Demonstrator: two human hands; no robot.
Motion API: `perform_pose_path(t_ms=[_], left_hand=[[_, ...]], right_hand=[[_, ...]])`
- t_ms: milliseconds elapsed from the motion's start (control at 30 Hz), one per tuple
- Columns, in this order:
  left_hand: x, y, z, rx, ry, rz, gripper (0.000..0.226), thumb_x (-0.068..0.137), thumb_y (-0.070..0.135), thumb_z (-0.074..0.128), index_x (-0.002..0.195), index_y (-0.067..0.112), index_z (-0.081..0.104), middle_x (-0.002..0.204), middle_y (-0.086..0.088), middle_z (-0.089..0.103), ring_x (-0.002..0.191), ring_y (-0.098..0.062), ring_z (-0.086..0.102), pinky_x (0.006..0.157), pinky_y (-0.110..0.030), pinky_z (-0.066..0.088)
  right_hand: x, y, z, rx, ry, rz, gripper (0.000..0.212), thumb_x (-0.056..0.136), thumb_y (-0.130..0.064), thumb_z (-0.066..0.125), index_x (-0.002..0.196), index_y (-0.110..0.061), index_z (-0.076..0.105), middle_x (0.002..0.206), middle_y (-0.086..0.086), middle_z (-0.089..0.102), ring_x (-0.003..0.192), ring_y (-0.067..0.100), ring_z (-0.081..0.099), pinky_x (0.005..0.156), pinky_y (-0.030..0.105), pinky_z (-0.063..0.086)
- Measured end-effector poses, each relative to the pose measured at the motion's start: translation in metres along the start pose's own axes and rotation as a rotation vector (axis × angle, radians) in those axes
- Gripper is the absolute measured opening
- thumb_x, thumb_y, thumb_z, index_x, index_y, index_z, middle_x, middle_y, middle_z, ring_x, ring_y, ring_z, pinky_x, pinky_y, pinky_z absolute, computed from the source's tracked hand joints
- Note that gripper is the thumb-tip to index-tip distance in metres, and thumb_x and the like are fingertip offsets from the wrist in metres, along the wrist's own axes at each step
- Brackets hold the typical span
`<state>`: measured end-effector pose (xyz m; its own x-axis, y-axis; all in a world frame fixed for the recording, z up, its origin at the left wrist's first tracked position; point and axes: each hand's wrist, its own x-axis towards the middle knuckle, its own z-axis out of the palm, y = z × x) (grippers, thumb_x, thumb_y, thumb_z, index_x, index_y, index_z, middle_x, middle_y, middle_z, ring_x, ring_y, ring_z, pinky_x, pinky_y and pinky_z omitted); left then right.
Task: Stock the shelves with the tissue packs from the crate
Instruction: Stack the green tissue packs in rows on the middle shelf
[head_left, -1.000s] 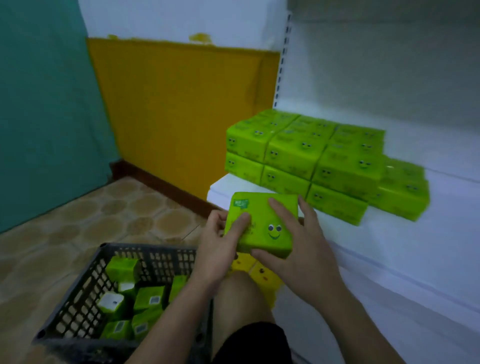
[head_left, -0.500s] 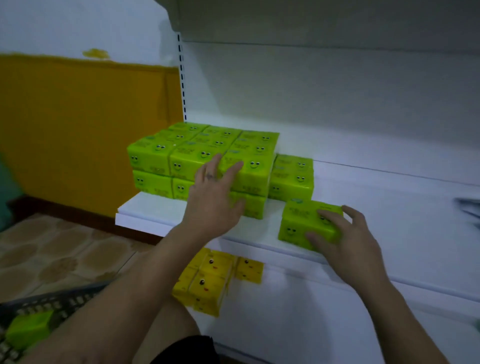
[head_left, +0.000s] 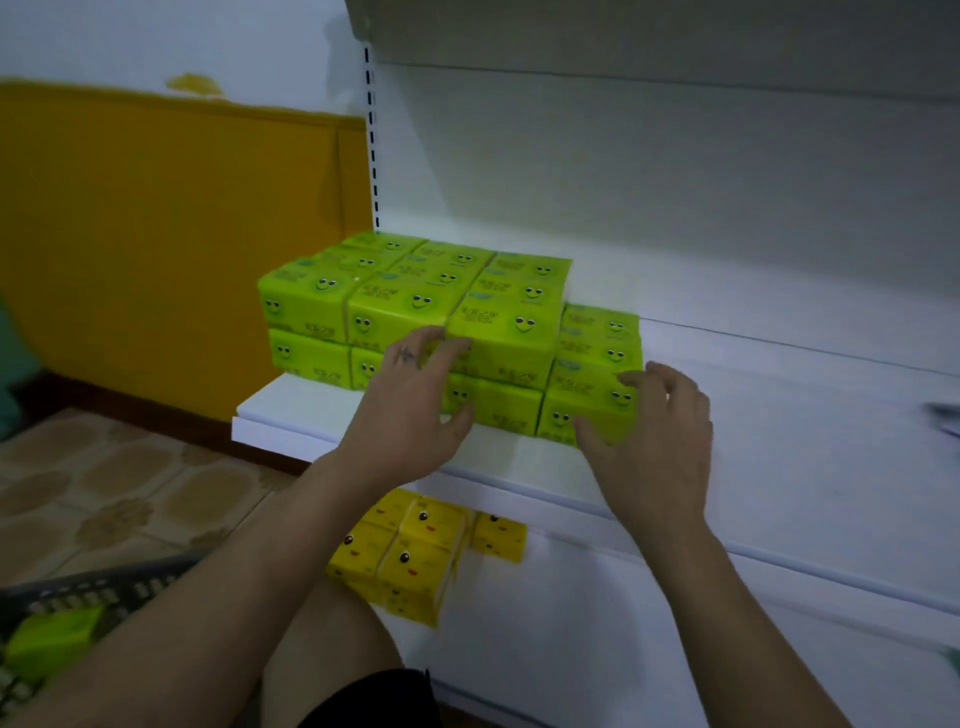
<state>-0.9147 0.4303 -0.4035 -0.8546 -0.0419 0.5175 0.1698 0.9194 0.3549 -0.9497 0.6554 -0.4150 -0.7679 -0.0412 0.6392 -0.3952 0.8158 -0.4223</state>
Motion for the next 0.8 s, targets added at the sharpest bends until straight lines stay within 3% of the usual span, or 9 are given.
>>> perform_pose_path(t_ms=[67,167,300,400,500,733,800], left_hand=[[-0.014,-0.012,-0.002,-0.012,0.060,-0.072,0.062,0.078,0.045,0.052,0.132,0.014,0.052,0.133,-0.015,0.044,0.122,-0.035,0.039,0.093,-0.048,0.044],[-0.041,-0.041,-0.005,-0.037,0.113,-0.160,0.058,0.077,0.049,0.047,0.122,0.013,0.057,0.120,-0.013,0.050,0.110,-0.036,0.046,0.085,-0.050,0.045],[-0.094,-0.106,-0.020,0.009,0.150,-0.337,0.052,0.077,0.047,0.048,0.116,0.014,0.060,0.112,-0.011,0.053,0.101,-0.034,0.050,0.081,-0.048,0.046],[-0.141,-0.159,-0.034,0.087,0.094,-0.577,0.041,0.083,0.041,0.058,0.118,0.018,0.056,0.115,-0.006,0.053,0.109,-0.030,0.049,0.087,-0.040,0.043],[-0.187,-0.209,-0.038,0.083,-0.001,-0.846,0.038,0.090,0.037,0.061,0.124,0.021,0.052,0.124,-0.001,0.051,0.117,-0.023,0.045,0.092,-0.036,0.044],[-0.269,-0.307,-0.003,-0.011,-0.139,-1.274,0.049,0.084,0.037,0.068,0.124,0.013,0.055,0.124,-0.010,0.059,0.114,-0.028,0.056,0.092,-0.036,0.048],[-0.284,-0.333,0.020,-0.076,-0.186,-1.359,0.052,0.083,0.039,0.068,0.126,0.013,0.053,0.127,-0.010,0.058,0.115,-0.028,0.056,0.094,-0.038,0.049]], right_hand=[[-0.025,-0.034,0.005,0.158,0.037,-0.124,0.038,0.073,-0.034,0.072,0.105,-0.015,0.062,0.108,0.003,0.060,0.099,0.021,0.057,0.079,0.033,0.044],[-0.055,-0.090,0.030,0.323,-0.205,-0.197,0.028,0.077,-0.037,0.067,0.101,-0.026,0.059,0.096,-0.010,0.061,0.080,0.006,0.058,0.065,0.025,0.044],[-0.077,-0.150,0.091,0.327,-0.545,-0.332,0.028,0.085,-0.035,0.058,0.110,-0.023,0.057,0.106,-0.004,0.059,0.092,0.020,0.061,0.071,0.036,0.049],[-0.094,-0.186,0.144,0.273,-0.754,-0.432,0.032,0.090,-0.036,0.055,0.119,-0.023,0.055,0.118,-0.001,0.056,0.103,0.022,0.059,0.078,0.035,0.046],[-0.112,-0.219,0.194,0.215,-0.974,-0.494,0.029,0.092,-0.038,0.053,0.116,-0.023,0.054,0.115,0.001,0.056,0.105,0.025,0.057,0.075,0.033,0.044],[-0.134,-0.282,0.314,0.120,-1.399,-0.541,0.042,0.096,-0.036,0.053,0.135,-0.023,0.047,0.123,0.001,0.061,0.103,0.025,0.060,0.076,0.034,0.048],[-0.140,-0.286,0.351,0.098,-1.481,-0.466,0.044,0.096,-0.032,0.053,0.139,-0.023,0.045,0.127,0.001,0.060,0.108,0.025,0.058,0.077,0.034,0.047]])
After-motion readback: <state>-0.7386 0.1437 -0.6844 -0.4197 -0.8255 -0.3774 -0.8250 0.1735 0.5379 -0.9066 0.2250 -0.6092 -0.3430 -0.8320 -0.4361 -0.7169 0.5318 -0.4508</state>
